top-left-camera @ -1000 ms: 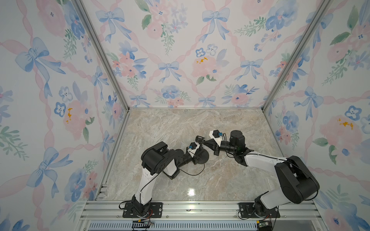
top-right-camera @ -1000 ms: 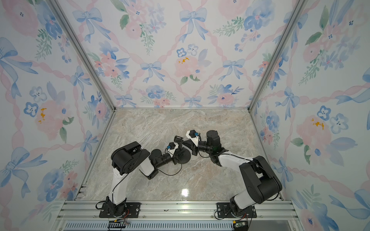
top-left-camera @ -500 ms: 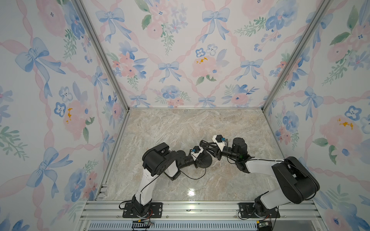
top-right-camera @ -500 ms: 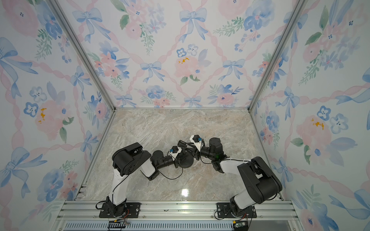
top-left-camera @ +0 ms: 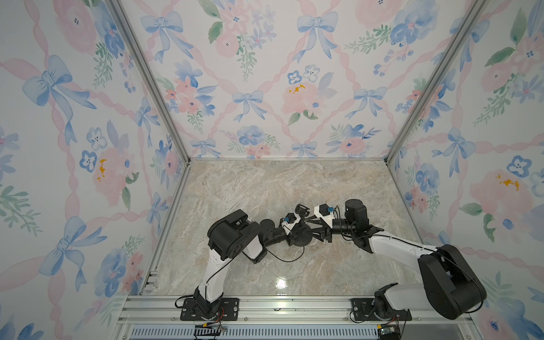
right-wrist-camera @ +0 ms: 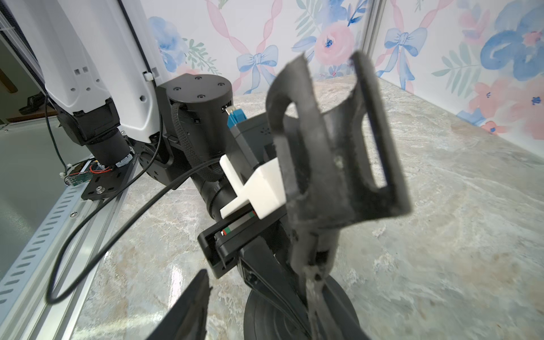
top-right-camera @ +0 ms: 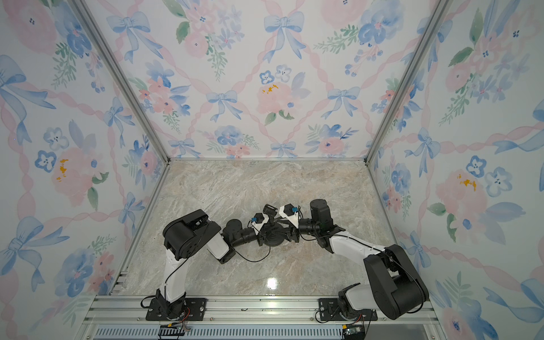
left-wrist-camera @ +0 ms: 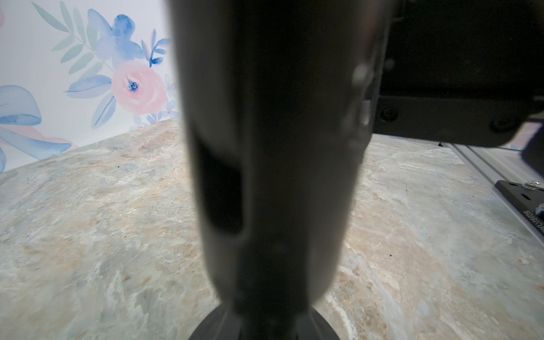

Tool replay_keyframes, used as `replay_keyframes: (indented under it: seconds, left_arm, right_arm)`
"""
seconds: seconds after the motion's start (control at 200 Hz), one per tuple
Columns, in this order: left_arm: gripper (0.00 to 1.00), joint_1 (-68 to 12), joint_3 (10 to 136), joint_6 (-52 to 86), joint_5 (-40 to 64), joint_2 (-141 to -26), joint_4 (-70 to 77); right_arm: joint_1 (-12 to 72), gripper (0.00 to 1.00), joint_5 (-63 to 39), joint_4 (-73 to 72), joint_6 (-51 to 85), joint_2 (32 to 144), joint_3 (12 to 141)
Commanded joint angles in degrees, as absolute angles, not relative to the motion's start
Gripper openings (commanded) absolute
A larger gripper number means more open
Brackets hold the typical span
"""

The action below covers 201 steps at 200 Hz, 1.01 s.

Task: Assemble a microphone stand
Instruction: Screw the microphone stand pole into the microphone stand base.

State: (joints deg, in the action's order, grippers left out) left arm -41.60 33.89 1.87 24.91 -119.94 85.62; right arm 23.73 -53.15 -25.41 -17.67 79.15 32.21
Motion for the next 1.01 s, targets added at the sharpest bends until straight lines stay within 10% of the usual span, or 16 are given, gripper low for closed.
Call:
replay_keyframes:
  seconds: [0.0, 0.52, 1.0]
  left_arm:
    - [0.0, -42.0, 34.1, -0.1, 23.4, -119.3, 80.9]
    - [0.01, -42.5, 34.4, -1.7, 23.4, -118.9, 79.0]
    - [0.02, -42.5, 35.6, -2.0, 23.3, -119.0, 75.8]
  right_arm:
    - [23.7, 0.55, -52.3, -31.3, -13.6, 80.4, 33.1]
    - [23.7, 0.53, -48.9, -47.7, -4.8, 88.6, 33.6]
    - [25.6, 0.06, -47.9, -54.0, -4.4, 92.3, 33.0]
